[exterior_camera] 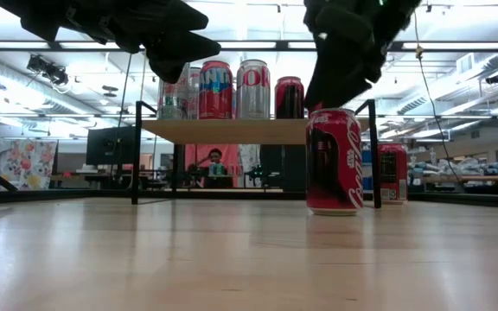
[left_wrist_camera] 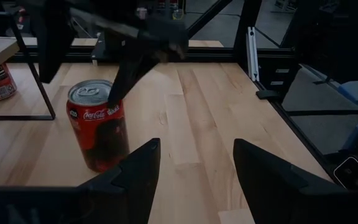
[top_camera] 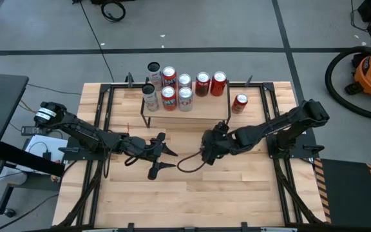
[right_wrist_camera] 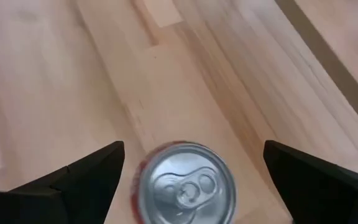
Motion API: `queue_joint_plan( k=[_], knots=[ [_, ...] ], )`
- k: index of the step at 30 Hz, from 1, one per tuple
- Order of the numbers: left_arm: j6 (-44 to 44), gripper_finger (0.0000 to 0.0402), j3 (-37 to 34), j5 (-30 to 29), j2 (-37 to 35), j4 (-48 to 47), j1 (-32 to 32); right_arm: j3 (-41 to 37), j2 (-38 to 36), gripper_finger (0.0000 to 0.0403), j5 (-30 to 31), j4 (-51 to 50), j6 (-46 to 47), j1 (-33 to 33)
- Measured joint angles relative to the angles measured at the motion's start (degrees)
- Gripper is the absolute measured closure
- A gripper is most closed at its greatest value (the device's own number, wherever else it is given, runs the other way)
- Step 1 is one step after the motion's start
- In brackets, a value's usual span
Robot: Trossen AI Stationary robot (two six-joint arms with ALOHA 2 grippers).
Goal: Place canned beverage on shelf
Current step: Put the red and white soda can on the shelf aligned with the other red and white soda can
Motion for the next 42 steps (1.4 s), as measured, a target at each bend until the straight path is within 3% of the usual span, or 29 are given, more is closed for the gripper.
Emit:
queue_joint_plan(
  k=[7, 12, 20, 26, 32, 42],
  knots=[
    [-0.2, 0.0189, 0.0, 0.0, 0.0, 0.0, 0.0, -6.5, 0.0, 0.0007, 2.5, 7.2, 5.2, 0.7],
    [-0.2, 0.0189, 0.0, 0.0, 0.0, 0.0, 0.0, -9.3, 0.0, 0.0019, -2.6, 9.3, 4.8, -0.3],
    [-0.2, 0.0189, 0.0, 0.0, 0.0, 0.0, 0.0, -9.0, -0.2, 0.0088, -14.5, 10.4, -16.0, -3.6],
    [-0.1, 0.0189, 0.0, 0.0, 0.0, 0.0, 0.0, -8.9, -0.4, 0.0079, -24.3, 10.6, -33.6, -4.6],
    [-0.1, 0.0189, 0.0, 0.0, 0.0, 0.0, 0.0, -8.8, 0.2, 0.0015, -20.2, 7.4, -34.4, -5.8],
    [-0.1, 0.0189, 0.0, 0.0, 0.0, 0.0, 0.0, 0.8, 0.0, 0.0019, -16.5, -0.2, -26.8, -4.0]
  ],
)
